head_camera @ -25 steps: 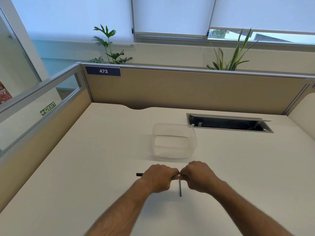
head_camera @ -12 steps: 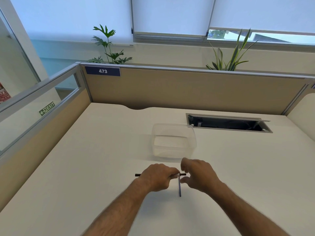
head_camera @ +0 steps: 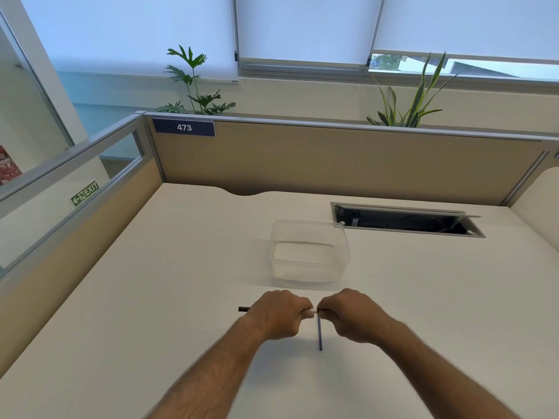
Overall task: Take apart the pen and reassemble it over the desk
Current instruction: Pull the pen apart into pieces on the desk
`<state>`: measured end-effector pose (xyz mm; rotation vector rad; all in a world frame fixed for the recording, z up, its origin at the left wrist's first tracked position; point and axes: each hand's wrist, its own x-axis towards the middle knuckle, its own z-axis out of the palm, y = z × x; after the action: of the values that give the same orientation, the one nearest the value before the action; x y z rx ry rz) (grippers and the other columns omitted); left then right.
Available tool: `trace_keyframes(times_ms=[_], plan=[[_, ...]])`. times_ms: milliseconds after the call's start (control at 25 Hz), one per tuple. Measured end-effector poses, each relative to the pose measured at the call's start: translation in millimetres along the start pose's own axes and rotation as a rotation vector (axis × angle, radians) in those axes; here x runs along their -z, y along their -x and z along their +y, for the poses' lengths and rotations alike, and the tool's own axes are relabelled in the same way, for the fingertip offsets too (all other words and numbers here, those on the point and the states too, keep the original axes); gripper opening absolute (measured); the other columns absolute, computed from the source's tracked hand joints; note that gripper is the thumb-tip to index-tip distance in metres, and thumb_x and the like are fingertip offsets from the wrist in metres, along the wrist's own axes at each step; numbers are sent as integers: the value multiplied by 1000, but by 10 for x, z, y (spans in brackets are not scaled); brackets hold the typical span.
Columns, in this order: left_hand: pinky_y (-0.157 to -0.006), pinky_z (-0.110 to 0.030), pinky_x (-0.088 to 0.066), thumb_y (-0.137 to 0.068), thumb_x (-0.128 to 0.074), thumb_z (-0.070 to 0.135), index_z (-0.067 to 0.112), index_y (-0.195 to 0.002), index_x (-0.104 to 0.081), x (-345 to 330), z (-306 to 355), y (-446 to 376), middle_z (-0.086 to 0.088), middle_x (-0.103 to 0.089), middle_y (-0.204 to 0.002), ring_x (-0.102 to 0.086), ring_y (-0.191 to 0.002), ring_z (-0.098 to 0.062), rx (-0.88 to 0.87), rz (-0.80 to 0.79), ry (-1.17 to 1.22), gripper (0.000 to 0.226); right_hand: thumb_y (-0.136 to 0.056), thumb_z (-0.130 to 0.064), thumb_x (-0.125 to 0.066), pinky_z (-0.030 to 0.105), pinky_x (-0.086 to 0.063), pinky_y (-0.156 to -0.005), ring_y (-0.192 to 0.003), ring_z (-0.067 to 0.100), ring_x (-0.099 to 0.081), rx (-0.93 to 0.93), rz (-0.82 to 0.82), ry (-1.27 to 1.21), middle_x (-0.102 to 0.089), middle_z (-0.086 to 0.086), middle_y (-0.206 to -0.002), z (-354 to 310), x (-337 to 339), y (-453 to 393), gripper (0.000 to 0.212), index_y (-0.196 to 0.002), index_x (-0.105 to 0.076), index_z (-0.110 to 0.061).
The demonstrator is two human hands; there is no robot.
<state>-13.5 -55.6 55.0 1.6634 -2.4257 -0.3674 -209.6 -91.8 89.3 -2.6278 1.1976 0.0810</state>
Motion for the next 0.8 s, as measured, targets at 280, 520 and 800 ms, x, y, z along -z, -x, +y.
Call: trace_keyframes(times_ms=[280,520,800], plan=[[-68,-36,-49,-101,-42,39,23,-103,-62,31,-68,28,-4,-73,-91,-62,-80,-29,38,66,26,25,-78,-24,-73,30,-52,-67,-79,14,-61,-171,252,-195,-66,-9,-86,106,-5,44,11,-87,-79,-26],[-72,-38,-53,-100,-46,36,26,-94,-59,39,-54,67,1,-72,-82,-62,-77,-26,120,215,207,18,-71,-19,-82,22,-47,-63,-64,6,-61,-421,386,-447,-63,-16,-66,238,-132,103,12,-83,-79,-22],[-68,-39,-56,-96,-56,32,25,-92,-55,14,-41,23,8,-75,-82,-69,-76,-19,236,420,479,8,-68,-25,-80,17,-39,-52,-65,10,-61,-735,309,-535,-68,-10,-67,337,-405,181,9,-75,-76,-22]])
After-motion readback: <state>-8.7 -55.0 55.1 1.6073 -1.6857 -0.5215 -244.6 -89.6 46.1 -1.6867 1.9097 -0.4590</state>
